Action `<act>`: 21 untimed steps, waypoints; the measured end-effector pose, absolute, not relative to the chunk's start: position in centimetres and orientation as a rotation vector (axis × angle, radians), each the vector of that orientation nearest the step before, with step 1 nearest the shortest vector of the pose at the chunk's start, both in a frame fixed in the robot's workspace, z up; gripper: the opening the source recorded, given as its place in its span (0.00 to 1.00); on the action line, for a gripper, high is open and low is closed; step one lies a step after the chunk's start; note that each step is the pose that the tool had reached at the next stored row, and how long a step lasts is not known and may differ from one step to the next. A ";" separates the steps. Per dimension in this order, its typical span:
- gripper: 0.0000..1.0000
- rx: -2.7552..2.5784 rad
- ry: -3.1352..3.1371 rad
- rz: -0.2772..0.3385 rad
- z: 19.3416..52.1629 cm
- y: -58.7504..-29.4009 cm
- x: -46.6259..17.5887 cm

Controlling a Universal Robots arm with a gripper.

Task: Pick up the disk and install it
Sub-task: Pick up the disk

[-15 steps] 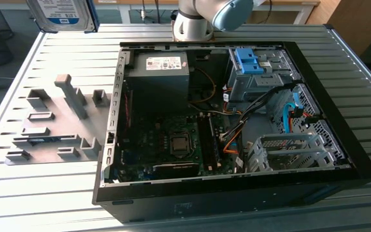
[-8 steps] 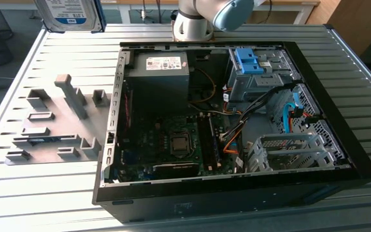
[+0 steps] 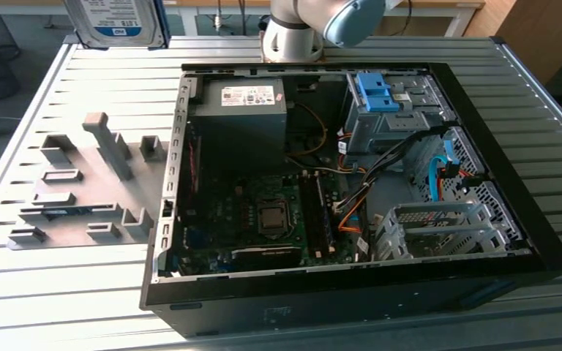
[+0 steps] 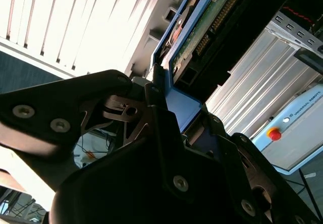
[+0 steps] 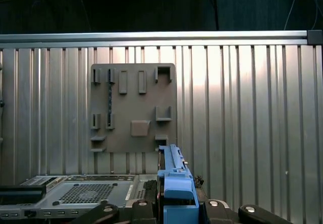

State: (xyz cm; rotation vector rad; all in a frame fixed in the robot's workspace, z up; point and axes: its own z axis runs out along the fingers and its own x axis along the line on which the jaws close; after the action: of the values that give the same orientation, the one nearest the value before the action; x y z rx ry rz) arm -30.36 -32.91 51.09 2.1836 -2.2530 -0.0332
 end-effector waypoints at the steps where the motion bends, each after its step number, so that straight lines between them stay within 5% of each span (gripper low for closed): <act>1: 0.36 2.184 -2.253 -0.033 51.1 -32.9 -30.2; 21: 0.36 2.183 -2.253 -0.033 51.1 -32.9 -26.3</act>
State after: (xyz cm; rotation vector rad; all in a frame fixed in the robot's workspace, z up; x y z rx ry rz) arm -26.27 -32.91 51.09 2.1835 -2.2530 -0.0332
